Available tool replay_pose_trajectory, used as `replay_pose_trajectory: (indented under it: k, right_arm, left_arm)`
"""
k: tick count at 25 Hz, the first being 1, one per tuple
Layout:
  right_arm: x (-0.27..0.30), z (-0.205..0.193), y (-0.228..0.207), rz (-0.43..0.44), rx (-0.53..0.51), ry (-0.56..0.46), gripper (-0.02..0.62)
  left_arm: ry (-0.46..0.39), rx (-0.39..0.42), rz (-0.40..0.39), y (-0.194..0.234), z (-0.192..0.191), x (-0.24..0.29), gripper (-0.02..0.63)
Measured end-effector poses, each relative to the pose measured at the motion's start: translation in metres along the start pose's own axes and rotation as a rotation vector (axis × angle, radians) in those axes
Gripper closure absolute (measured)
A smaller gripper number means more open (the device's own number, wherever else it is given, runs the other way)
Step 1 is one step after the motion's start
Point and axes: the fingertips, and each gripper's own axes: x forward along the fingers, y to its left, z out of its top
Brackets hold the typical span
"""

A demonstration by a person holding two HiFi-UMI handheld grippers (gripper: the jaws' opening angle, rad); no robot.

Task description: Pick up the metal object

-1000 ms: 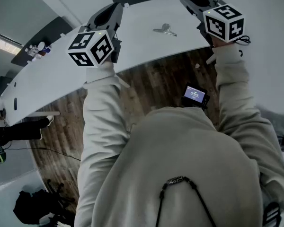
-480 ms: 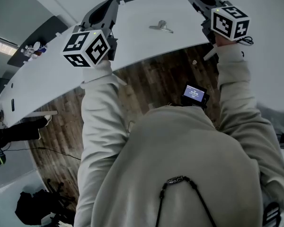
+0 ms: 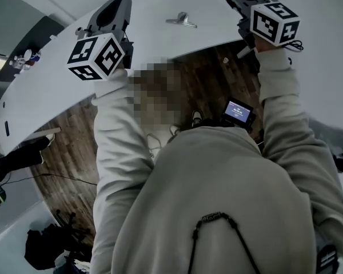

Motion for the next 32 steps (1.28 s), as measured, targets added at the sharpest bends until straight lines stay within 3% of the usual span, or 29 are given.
replay_pose_trajectory:
  k: [8, 13, 16, 23, 32]
  right_arm:
    - [-0.009, -0.028, -0.032, 0.013, 0.011, 0.051, 0.577]
    - [-0.011, 0.004, -0.069, 0.035, 0.045, 0.025, 0.577]
    - [-0.005, 0.005, -0.083, 0.048, 0.04, 0.015, 0.577]
    - [-0.019, -0.013, -0.093, 0.067, 0.052, -0.022, 0.577]
    - [-0.019, 0.003, -0.088, 0.064, 0.005, -0.041, 0.577]
  left_arm:
    - [0.058, 0.004, -0.012, -0.021, -0.028, 0.039, 0.603]
    - [0.051, 0.012, -0.022, -0.034, 0.01, 0.088, 0.603]
    - [0.049, -0.001, -0.031, -0.038, 0.008, 0.111, 0.603]
    - [0.064, 0.02, -0.014, -0.044, -0.012, 0.11, 0.603]
    - [0.011, 0.056, -0.054, -0.042, 0.006, 0.112, 0.603]
